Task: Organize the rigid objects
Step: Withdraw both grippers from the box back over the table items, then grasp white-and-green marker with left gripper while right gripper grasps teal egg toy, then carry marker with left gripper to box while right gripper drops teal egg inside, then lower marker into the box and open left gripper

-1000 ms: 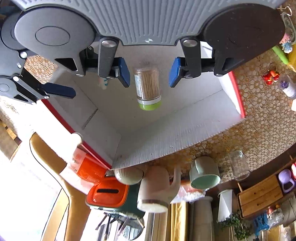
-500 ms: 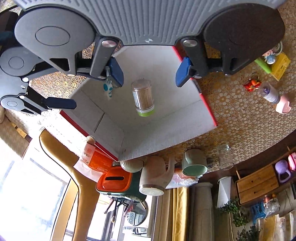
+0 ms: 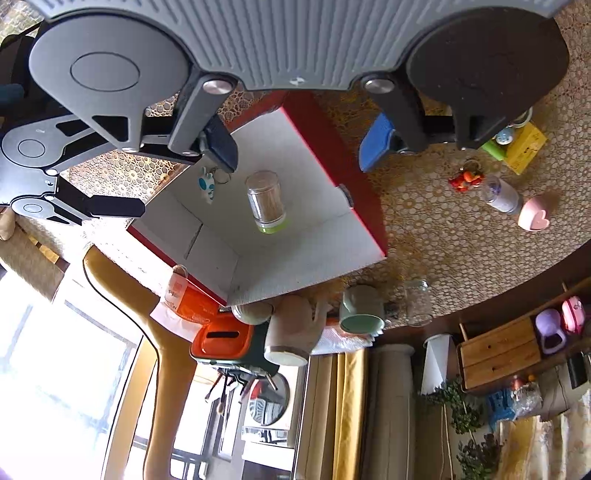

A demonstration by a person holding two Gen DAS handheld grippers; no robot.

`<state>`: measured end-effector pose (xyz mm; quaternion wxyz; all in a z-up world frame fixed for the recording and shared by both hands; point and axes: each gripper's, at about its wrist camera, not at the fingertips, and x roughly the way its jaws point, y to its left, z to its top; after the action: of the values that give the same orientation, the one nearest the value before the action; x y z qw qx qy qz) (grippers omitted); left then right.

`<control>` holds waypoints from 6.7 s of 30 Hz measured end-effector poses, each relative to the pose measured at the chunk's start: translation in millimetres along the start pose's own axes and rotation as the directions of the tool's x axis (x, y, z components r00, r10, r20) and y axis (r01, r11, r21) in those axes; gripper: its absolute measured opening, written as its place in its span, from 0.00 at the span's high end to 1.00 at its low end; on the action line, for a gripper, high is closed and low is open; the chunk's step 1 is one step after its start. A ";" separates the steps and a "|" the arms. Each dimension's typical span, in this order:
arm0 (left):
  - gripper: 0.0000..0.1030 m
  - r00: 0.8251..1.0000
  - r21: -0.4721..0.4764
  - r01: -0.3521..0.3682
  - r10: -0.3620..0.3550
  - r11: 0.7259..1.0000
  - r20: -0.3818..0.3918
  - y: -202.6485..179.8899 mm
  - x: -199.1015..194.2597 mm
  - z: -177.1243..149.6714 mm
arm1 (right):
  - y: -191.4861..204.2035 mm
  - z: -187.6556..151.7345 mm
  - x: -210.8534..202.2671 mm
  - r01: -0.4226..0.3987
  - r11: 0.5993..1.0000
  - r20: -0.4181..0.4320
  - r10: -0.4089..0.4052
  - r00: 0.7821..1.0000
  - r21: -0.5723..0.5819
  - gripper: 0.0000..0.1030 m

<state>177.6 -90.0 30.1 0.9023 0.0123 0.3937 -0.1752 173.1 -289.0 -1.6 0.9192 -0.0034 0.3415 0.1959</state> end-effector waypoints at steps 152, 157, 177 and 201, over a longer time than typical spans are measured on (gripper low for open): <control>0.83 0.995 -0.129 -0.038 0.050 0.991 0.091 43.2 -10.8 49.0 | -68.4 1.8 80.6 0.151 0.984 -0.041 -0.155 0.987 -0.097 0.62; 0.83 0.997 -0.086 0.001 0.005 0.996 0.072 14.2 17.9 62.4 | -73.7 2.2 88.2 0.150 0.981 -0.071 -0.159 0.985 -0.121 0.62; 0.83 0.999 -0.088 -0.027 0.030 0.996 0.033 -13.3 136.5 68.5 | -92.9 2.3 114.9 0.127 0.984 -0.137 -0.144 0.980 -0.128 0.62; 0.83 0.967 -0.045 -0.027 0.015 0.999 -0.253 -30.1 174.5 25.1 | -87.0 -5.5 107.8 0.118 0.987 -0.163 -0.135 0.977 -0.111 0.56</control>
<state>295.3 -175.7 -73.9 0.8468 0.0169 0.5091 -0.1532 275.6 -331.5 -84.8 0.8960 -0.0884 0.4073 0.1532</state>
